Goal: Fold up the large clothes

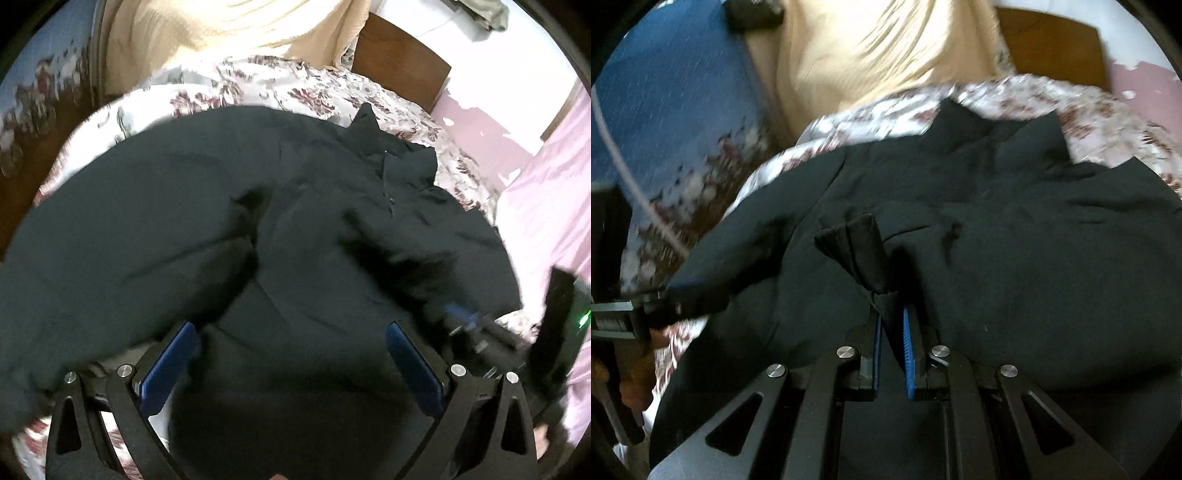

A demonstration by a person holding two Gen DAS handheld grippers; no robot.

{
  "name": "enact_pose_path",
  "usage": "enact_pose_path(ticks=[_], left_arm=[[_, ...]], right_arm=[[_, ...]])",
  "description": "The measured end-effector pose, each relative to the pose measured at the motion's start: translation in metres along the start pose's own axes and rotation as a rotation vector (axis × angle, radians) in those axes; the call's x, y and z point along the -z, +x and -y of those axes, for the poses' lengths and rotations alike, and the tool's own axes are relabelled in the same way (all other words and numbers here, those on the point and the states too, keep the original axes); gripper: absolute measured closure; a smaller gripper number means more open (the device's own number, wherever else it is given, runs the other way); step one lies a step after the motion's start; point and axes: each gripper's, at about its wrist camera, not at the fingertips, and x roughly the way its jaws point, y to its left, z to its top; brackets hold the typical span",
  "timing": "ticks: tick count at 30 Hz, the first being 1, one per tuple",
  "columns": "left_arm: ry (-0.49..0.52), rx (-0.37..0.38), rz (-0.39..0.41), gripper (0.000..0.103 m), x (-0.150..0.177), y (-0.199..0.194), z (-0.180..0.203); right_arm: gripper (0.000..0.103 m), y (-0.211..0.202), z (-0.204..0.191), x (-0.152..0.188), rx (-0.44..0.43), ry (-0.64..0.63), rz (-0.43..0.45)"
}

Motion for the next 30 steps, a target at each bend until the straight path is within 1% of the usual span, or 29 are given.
enact_pose_path(ticks=[1, 3, 5, 7, 8, 10, 13, 14, 15, 16, 17, 18, 19, 20, 21, 23, 24, 26, 29, 30], left_arm=[[-0.025, 0.024, -0.01, 0.0, 0.001, 0.004, -0.001], [-0.072, 0.063, -0.022, 0.0, 0.003, 0.011, -0.004], [-0.114, 0.103, -0.026, 0.0, 0.005, 0.017, -0.003], [-0.144, 0.127, -0.029, 0.0, 0.005, 0.023, 0.001], [-0.164, 0.138, -0.03, 0.0, 0.005, 0.029, 0.004], [-0.186, 0.143, -0.027, 0.0, 0.006, 0.035, 0.008], [-0.186, 0.142, -0.029, 0.001, 0.005, 0.048, 0.02], [-0.187, 0.146, -0.037, 0.006, 0.006, 0.054, 0.025], [-0.189, 0.146, -0.043, 0.015, 0.007, 0.056, 0.028], [-0.188, 0.143, -0.048, 0.02, 0.008, 0.06, 0.033], [-0.183, 0.148, -0.054, 0.032, 0.008, 0.063, 0.037], [-0.171, 0.142, -0.061, 0.049, 0.008, 0.066, 0.044], [-0.157, 0.126, -0.067, 0.058, 0.007, 0.069, 0.049], [-0.138, 0.082, -0.062, 0.071, 0.007, 0.072, 0.055], [-0.127, 0.067, -0.042, 0.083, 0.007, 0.069, 0.056], [-0.11, 0.048, 0.016, 0.091, 0.004, 0.062, 0.059], [-0.104, 0.022, 0.057, 0.093, 0.001, 0.054, 0.062], [-0.097, -0.021, 0.13, 0.094, -0.007, 0.041, 0.067], [-0.055, -0.076, 0.254, 0.095, -0.02, 0.015, 0.072], [-0.042, -0.093, 0.283, 0.095, -0.023, 0.008, 0.073]], right_arm=[[0.09, 0.007, -0.006, 0.006, -0.009, -0.026, -0.051], [0.082, 0.015, -0.01, 0.012, -0.013, -0.056, -0.097], [0.056, 0.009, -0.008, 0.02, -0.04, -0.062, -0.113], [0.043, 0.0, -0.01, 0.027, -0.073, -0.063, -0.107], [0.039, -0.006, -0.012, 0.032, -0.074, -0.077, -0.105], [0.035, -0.015, -0.012, 0.04, -0.062, -0.106, -0.092], [0.034, -0.033, -0.009, 0.049, -0.028, -0.148, -0.07], [0.033, -0.039, -0.008, 0.052, -0.001, -0.165, -0.059], [0.033, -0.044, -0.006, 0.052, 0.017, -0.178, -0.05], [0.033, -0.049, -0.002, 0.052, 0.03, -0.186, -0.042], [0.033, -0.054, 0.003, 0.051, 0.041, -0.183, -0.034], [0.033, -0.058, 0.008, 0.051, 0.045, -0.174, -0.027], [0.033, -0.063, 0.013, 0.052, 0.047, -0.163, -0.021], [0.033, -0.068, 0.02, 0.052, 0.051, -0.149, -0.013], [0.033, -0.072, 0.025, 0.053, 0.057, -0.137, -0.006], [0.033, -0.083, 0.041, 0.055, 0.08, -0.101, 0.013], [0.033, -0.088, 0.049, 0.056, 0.097, -0.089, 0.026], [0.033, -0.096, 0.064, 0.057, 0.14, -0.073, 0.06], [0.033, -0.109, 0.091, 0.05, 0.246, -0.042, 0.125], [0.033, -0.112, 0.103, 0.046, 0.278, -0.019, 0.147]])
